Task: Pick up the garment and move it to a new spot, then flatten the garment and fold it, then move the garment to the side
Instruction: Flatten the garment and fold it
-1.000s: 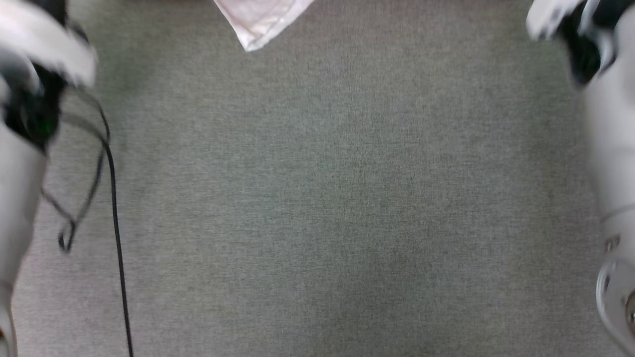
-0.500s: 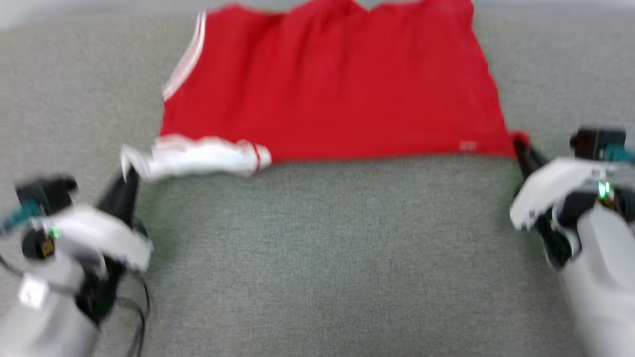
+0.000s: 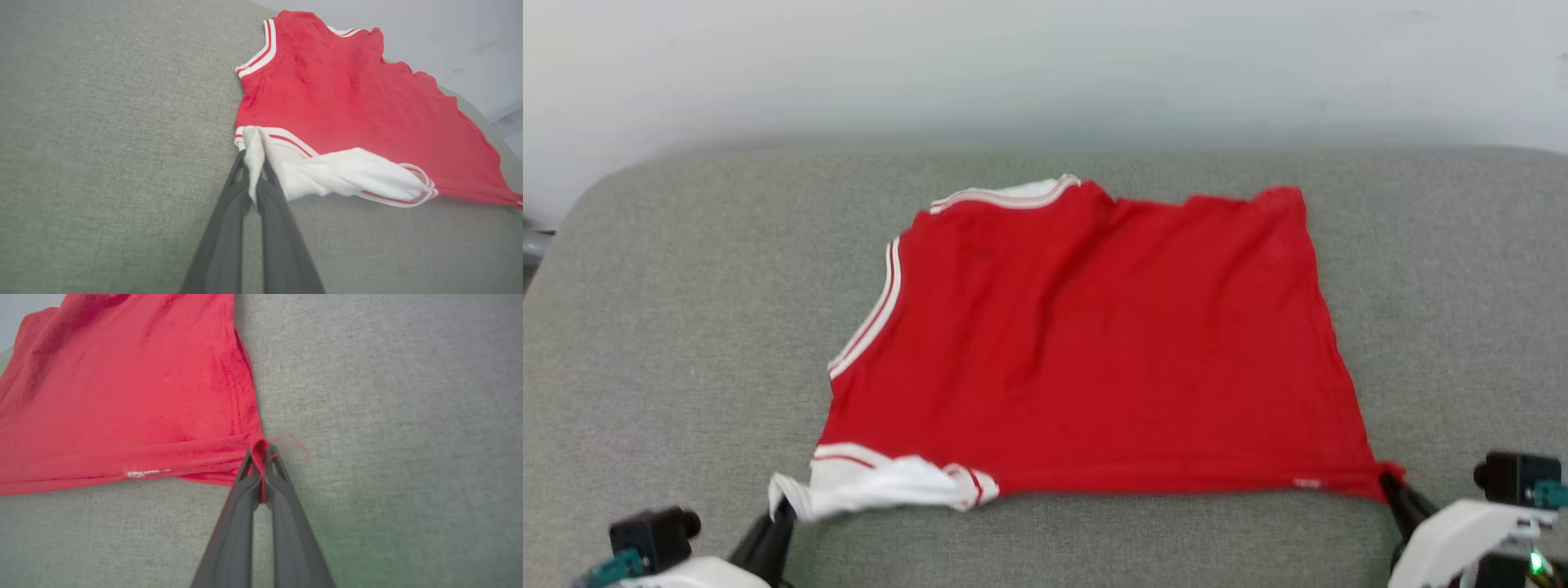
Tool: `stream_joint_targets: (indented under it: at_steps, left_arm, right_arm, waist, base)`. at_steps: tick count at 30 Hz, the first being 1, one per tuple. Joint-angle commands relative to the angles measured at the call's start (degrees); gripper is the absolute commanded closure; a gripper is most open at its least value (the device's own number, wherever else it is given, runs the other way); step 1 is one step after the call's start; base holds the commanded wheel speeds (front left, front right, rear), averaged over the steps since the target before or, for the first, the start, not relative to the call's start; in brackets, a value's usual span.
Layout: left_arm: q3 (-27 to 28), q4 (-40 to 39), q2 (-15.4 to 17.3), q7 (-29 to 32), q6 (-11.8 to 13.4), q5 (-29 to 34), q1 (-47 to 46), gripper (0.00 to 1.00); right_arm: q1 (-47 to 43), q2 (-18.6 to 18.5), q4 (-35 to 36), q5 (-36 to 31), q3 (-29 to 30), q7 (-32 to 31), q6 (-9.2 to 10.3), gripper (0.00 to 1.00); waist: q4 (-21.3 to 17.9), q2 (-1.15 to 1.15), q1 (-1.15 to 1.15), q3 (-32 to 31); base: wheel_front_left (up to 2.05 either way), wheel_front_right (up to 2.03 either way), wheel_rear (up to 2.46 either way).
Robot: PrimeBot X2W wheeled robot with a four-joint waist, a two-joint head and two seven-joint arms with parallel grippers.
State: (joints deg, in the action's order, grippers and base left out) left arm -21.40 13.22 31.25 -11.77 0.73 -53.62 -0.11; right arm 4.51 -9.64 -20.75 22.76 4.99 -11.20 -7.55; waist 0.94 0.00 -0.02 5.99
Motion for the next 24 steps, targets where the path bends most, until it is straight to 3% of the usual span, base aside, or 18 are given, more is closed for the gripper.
stream_joint_targets:
  at_steps: [1,9,11,14,24]
  left_arm:
    - [0.0,-0.7,0.2,0.8,0.7,-0.7,1.7,1.0]
    - [-0.3,-9.4,2.7,7.9,4.8,-5.2,11.3,1.0]
    - [0.6,-14.7,4.7,9.7,6.7,-6.0,13.7,1.0]
    - [1.2,-17.7,5.8,10.0,7.3,-5.1,11.9,1.0]
    - [0.5,-15.7,5.8,11.6,3.4,-2.8,-1.3,1.0]
  right_arm:
    - [-2.3,0.3,1.4,-0.1,0.9,-1.1,0.12,1.0]
    - [-16.7,4.6,14.6,-1.9,6.4,-10.6,0.12,1.0]
    - [-19.3,5.8,19.9,-3.2,8.9,-14.3,0.12,1.0]
    - [-18.2,6.3,22.9,-4.4,8.9,-15.9,0.12,1.0]
    - [-4.4,5.2,24.7,-8.5,4.5,-18.5,0.1,1.0]
  waist:
    - [0.7,0.0,0.02,-1.6]
    - [1.8,0.0,0.02,-3.4]
    - [1.8,0.0,0.02,-3.4]
    - [1.9,0.0,0.02,-3.1]
    - [0.5,0.0,0.02,2.0]
  base:
    - [0.0,0.0,0.0]
    - [0.0,0.0,0.0]
    - [0.0,0.0,0.0]
    - [0.0,0.0,0.0]
    - [0.0,0.0,0.0]
